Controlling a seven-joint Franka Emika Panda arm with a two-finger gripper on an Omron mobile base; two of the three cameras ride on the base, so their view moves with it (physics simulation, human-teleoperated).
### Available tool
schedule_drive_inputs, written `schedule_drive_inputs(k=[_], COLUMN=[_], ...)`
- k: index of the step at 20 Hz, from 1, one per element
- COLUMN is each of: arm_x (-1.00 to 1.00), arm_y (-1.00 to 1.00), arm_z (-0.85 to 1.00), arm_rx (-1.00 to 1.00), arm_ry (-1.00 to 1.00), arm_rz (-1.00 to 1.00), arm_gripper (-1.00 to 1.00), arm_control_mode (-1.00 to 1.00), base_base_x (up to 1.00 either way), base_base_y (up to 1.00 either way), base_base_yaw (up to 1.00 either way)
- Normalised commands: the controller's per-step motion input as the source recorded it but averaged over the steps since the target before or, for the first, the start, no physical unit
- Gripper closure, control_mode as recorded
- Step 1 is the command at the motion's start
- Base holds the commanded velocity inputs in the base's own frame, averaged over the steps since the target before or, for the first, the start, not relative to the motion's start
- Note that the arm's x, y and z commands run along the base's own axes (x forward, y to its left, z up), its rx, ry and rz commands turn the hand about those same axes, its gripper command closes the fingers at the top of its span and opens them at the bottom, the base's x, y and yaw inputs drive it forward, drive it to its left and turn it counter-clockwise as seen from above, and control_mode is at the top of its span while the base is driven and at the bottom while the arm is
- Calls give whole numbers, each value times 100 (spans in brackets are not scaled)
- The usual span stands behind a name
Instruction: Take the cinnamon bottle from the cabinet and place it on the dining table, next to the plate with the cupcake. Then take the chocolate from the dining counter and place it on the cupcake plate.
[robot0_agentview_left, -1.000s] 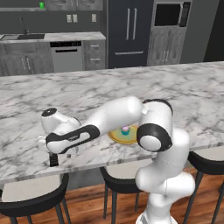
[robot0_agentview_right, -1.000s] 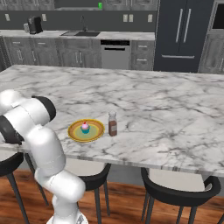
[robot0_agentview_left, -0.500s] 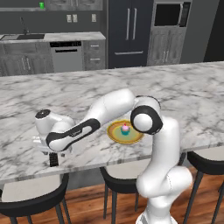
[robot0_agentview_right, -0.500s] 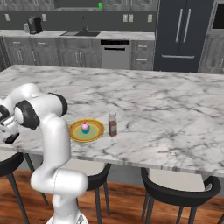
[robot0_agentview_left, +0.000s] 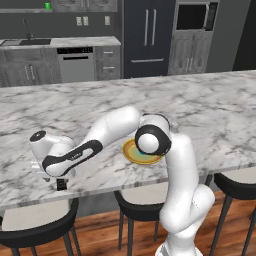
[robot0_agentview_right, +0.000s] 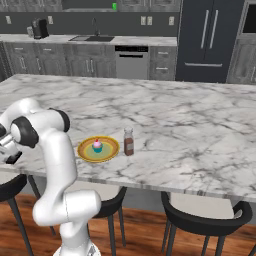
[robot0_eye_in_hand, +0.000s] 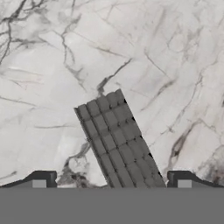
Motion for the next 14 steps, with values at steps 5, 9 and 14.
schedule_drive_inputs(k=[5,9,14], arm_x=[3,18,37], arm_y=[-16,-14,-8], arm_z=[-42,-32,-30], arm_rx=[0,0,0], arm_ry=[-1,0,0], arm_rz=[0,3,2], arm_gripper=[-100,-100,-100], arm_control_mode=[-100,-100,-100], base_base_x=[0,0,0], base_base_y=[0,0,0], base_base_yaw=[0,0,0])
